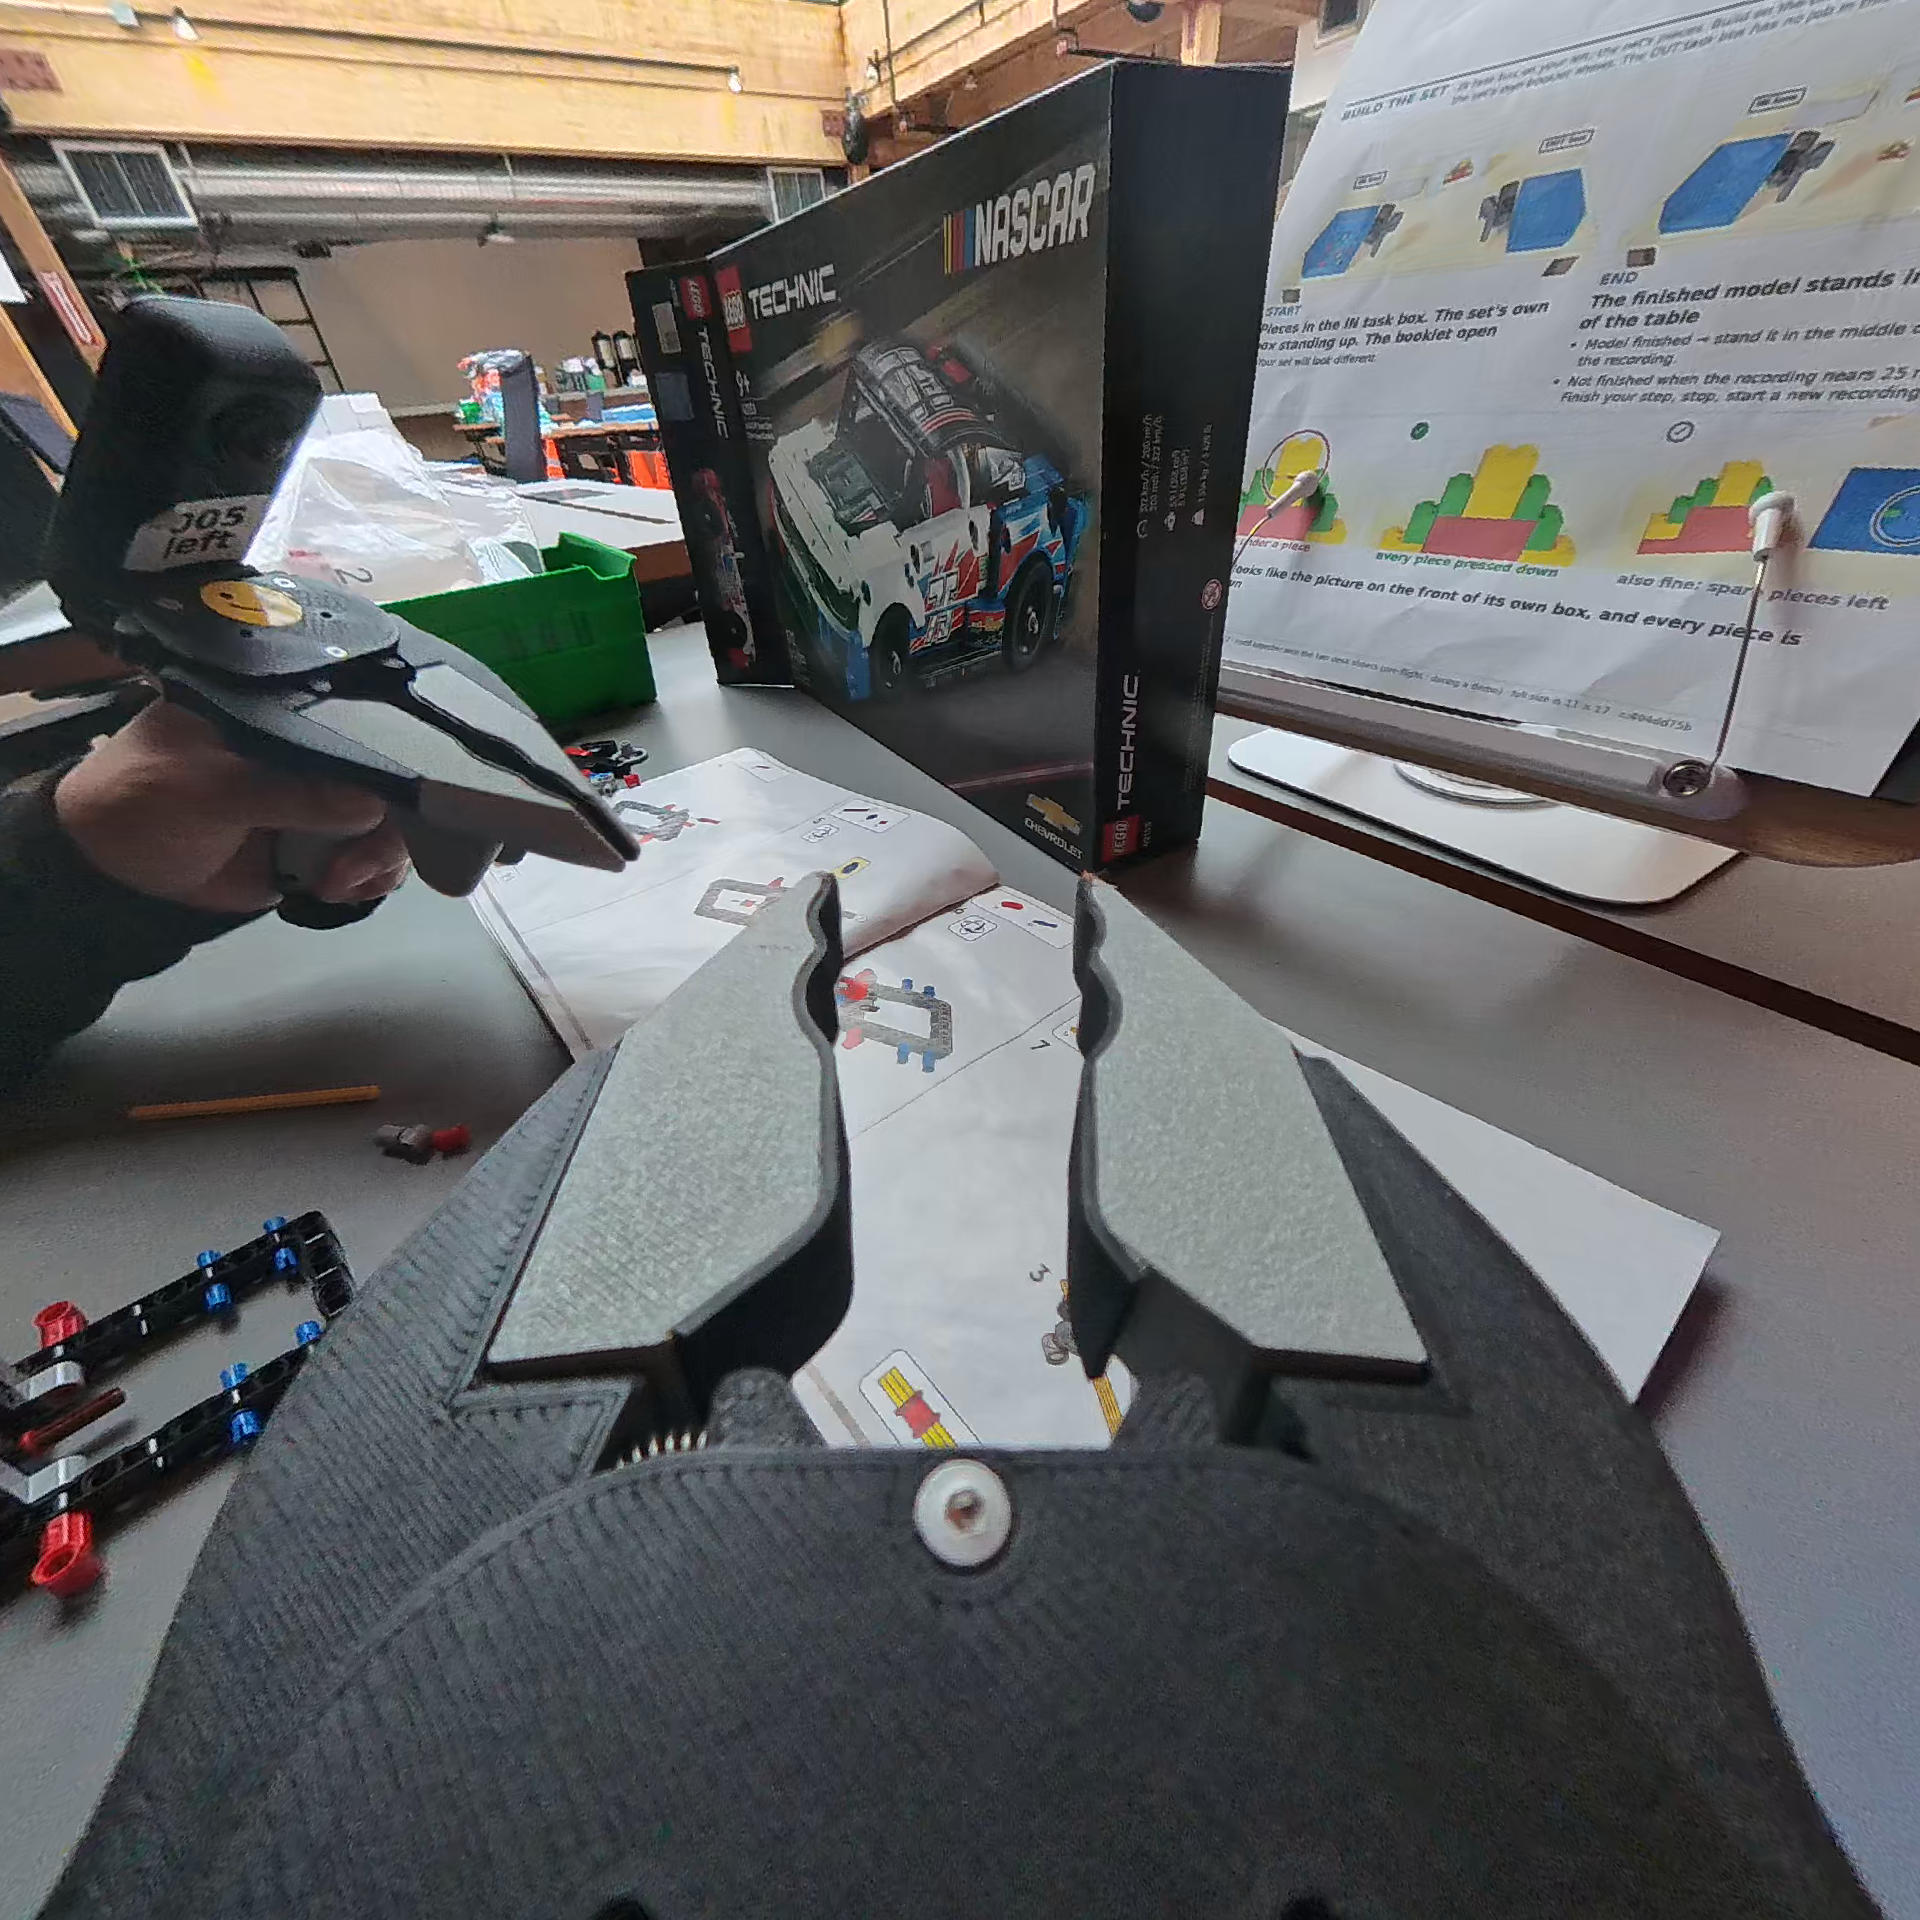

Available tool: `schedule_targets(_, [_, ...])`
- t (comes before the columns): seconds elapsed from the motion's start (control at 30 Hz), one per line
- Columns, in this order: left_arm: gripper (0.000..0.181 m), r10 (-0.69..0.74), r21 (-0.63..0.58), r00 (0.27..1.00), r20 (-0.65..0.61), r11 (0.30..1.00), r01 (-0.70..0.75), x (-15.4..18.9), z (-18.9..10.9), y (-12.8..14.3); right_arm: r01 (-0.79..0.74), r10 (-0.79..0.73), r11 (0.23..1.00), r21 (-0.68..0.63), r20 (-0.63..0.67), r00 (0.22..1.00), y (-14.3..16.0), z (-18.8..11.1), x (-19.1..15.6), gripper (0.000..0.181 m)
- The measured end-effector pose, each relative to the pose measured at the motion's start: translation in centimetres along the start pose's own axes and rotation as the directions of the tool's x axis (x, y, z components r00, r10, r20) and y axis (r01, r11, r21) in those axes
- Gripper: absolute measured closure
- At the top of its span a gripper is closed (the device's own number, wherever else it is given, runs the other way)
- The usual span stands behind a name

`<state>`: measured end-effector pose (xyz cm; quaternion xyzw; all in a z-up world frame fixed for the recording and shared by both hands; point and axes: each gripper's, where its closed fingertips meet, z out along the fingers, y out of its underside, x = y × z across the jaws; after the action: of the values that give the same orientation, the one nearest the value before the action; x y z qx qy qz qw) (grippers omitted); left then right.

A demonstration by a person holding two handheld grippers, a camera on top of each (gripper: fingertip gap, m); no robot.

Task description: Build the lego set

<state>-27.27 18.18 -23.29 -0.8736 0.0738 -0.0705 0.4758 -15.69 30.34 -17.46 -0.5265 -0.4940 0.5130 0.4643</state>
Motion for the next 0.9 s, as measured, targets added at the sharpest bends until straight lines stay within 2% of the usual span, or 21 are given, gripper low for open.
schedule_targets(0.1, [0.180, 0.043, -0.078, 0.997, -0.063, 0.996, -0.048, 0.9, -0.4, 1.6, -0.002, 0.002, 1.000, 0.010, -0.002, 1.000, -0.1, -0.2, 0.0, 0.139])
schedule_targets(0.23, [0.172, 0.021, -0.198, 0.943, -0.333, 0.976, -0.091, 5.2, -1.5, 4.2, -0.002, 0.002, 1.000, 0.011, 0.011, 1.000, -0.1, -0.3, -0.3, 0.139])
schedule_targets(0.3, [0.168, 0.037, -0.242, 0.938, -0.344, 0.962, -0.126, 6.1, -2.2, 5.3, 0.006, -0.006, 1.000, 0.007, 0.013, 1.000, 0.0, -0.3, -0.4, 0.139])
schedule_targets(0.37, [0.168, 0.090, -0.231, 0.933, -0.347, 0.957, -0.178, 7.0, -2.6, 5.6, 0.003, -0.003, 1.000, 0.005, 0.022, 1.000, 0.1, -0.2, -0.6, 0.139])
schedule_targets(0.47, [0.165, 0.121, -0.286, 0.911, -0.395, 0.926, -0.247, 8.7, -2.2, 6.9, 0.002, -0.001, 1.000, -0.002, 0.032, 0.999, 0.2, -0.1, -0.8, 0.139])
schedule_targets(0.6, [0.164, 0.146, -0.345, 0.914, -0.378, 0.894, -0.285, 8.7, -1.4, 8.3, 0.007, -0.007, 1.000, 0.004, 0.024, 1.000, 0.1, -0.2, -0.7, 0.140])
schedule_targets(0.7, [0.176, 0.189, -0.330, 0.915, -0.355, 0.891, -0.313, 8.4, -1.1, 8.4, 0.003, -0.003, 1.000, 0.010, 0.022, 1.000, -0.1, -0.4, -0.6, 0.140])
schedule_targets(0.9, [0.176, 0.163, -0.264, 0.906, -0.390, 0.923, -0.279, 8.3, -0.9, 8.2, -0.008, 0.007, 0.999, 0.035, 0.021, 1.000, -0.7, -0.9, -0.6, 0.139])
